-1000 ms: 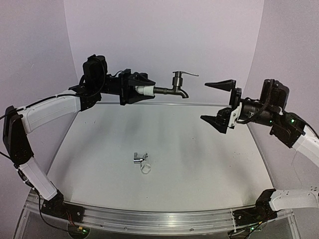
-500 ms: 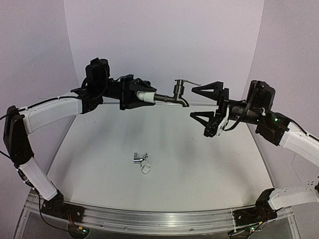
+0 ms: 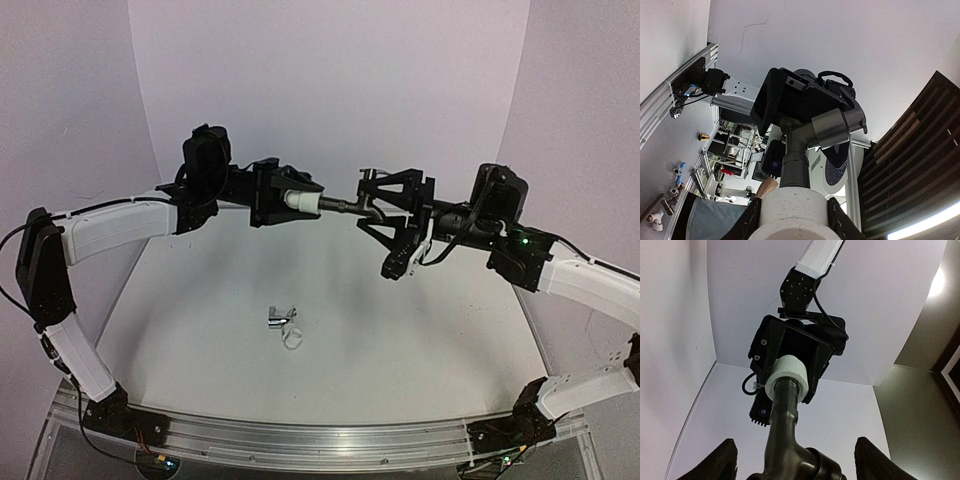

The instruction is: Install the water faucets

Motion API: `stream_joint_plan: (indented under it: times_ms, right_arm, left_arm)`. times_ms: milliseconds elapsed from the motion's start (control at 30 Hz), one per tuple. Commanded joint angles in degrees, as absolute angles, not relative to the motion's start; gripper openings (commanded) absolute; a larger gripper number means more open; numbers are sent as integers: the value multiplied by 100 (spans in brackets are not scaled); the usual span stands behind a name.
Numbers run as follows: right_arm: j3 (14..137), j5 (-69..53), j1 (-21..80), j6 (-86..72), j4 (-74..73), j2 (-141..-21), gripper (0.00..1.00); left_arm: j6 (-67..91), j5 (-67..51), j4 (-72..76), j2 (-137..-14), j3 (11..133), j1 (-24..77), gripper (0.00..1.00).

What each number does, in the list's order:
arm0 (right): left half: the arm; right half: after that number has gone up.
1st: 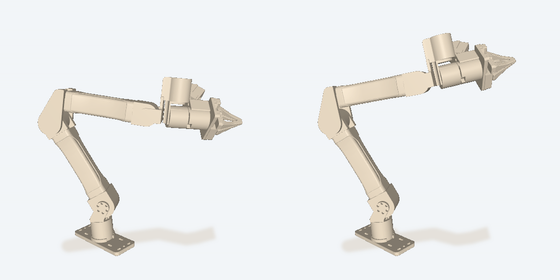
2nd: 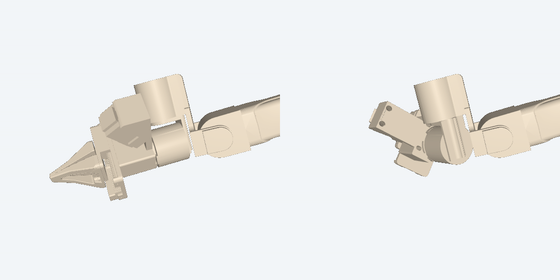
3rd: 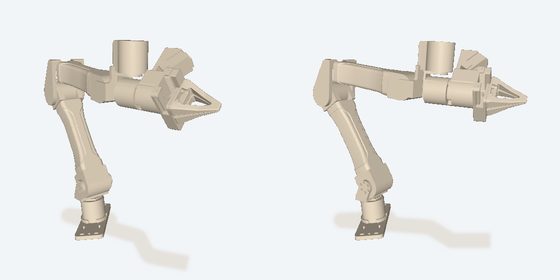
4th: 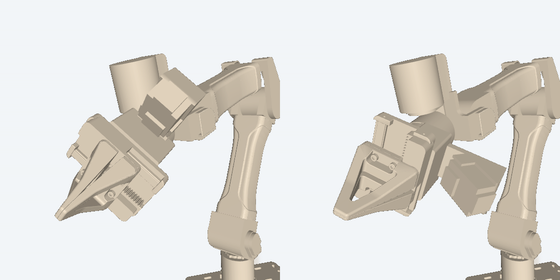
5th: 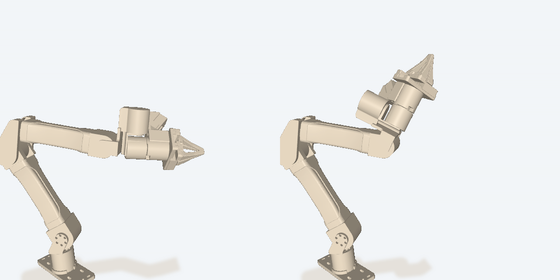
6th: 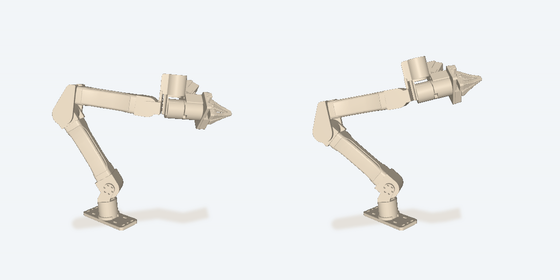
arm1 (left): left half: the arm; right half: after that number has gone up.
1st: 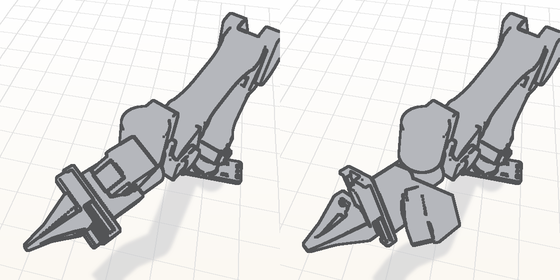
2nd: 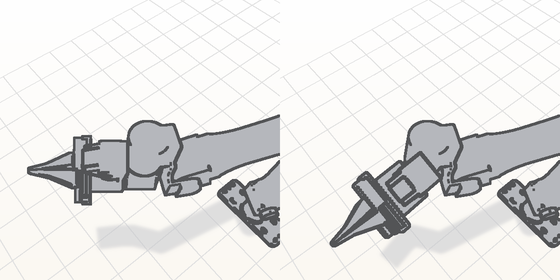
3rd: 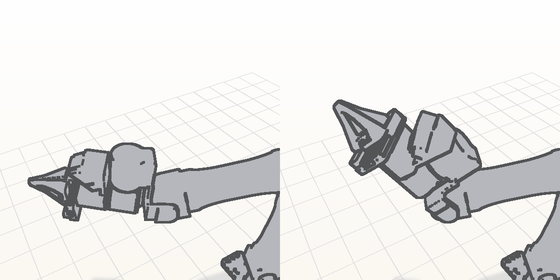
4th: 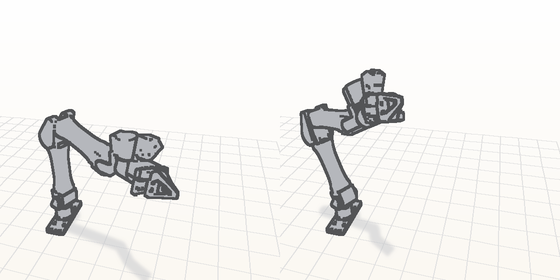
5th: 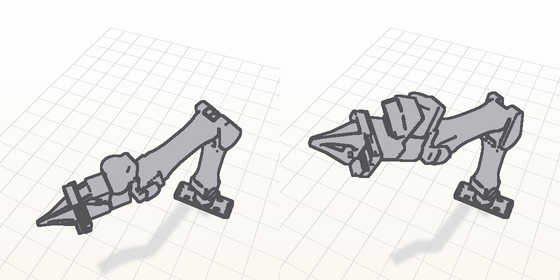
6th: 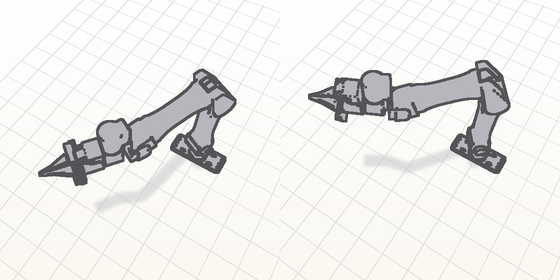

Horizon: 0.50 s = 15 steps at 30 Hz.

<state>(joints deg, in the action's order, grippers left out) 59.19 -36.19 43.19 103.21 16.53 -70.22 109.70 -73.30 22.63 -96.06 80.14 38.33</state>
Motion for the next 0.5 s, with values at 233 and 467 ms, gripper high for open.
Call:
stream_joint_plan:
  times_ms: [233,467]
  right_arm:
    - [6105,-3236,4360,10116,2188,-7187,57]
    - [6149,-3251,4359,9677,2180,-7142,43]
  left_arm:
    - [11254,-7426,3119,-9682,8178,3911,0]
    - [11273,-7474,3205,-9790,8324,3920,0]
